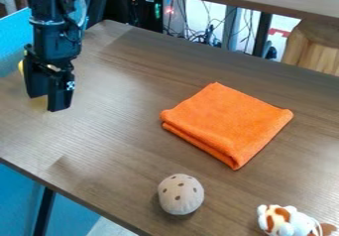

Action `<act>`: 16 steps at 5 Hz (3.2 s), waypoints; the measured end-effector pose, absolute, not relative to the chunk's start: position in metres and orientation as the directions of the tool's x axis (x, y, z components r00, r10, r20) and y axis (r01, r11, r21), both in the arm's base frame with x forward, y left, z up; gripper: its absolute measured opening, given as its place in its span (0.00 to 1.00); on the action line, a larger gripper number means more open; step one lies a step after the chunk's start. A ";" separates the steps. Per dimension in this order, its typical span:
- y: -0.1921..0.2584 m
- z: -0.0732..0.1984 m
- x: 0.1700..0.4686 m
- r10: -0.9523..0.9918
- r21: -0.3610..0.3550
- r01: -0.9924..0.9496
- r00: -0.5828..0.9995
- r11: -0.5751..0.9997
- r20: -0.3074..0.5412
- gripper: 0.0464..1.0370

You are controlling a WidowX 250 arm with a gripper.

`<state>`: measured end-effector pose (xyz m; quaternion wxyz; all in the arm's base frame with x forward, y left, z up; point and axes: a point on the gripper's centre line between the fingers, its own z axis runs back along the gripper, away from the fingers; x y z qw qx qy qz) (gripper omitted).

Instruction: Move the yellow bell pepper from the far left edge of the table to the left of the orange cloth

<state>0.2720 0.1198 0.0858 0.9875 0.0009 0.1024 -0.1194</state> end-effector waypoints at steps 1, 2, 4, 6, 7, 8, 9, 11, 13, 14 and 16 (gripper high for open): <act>0.119 0.075 0.269 -0.239 -0.045 0.235 0.942 0.971 -0.236 0.96; 0.123 0.078 0.272 -0.256 -0.050 0.251 0.943 0.967 -0.211 0.96; 0.161 0.097 0.279 -0.171 0.007 0.176 0.964 0.984 -0.203 0.96; 0.199 0.102 0.298 -0.075 0.047 0.086 0.977 0.995 -0.199 0.96; 0.208 0.103 0.309 -0.062 0.054 0.075 0.976 0.996 -0.209 0.96; 0.214 0.108 0.315 -0.053 0.072 0.069 0.976 0.995 -0.211 0.96; 0.220 0.106 0.318 -0.043 0.091 0.065 0.973 0.994 -0.225 0.96; 0.229 0.107 0.326 -0.057 0.129 0.086 0.976 0.988 -0.212 0.96; 0.233 0.099 0.340 -0.085 0.121 0.109 0.978 0.987 -0.191 0.96; 0.235 0.089 0.348 -0.094 0.091 0.113 0.977 0.989 -0.193 0.96; 0.238 0.082 0.356 -0.097 0.070 0.113 0.975 0.991 -0.202 0.64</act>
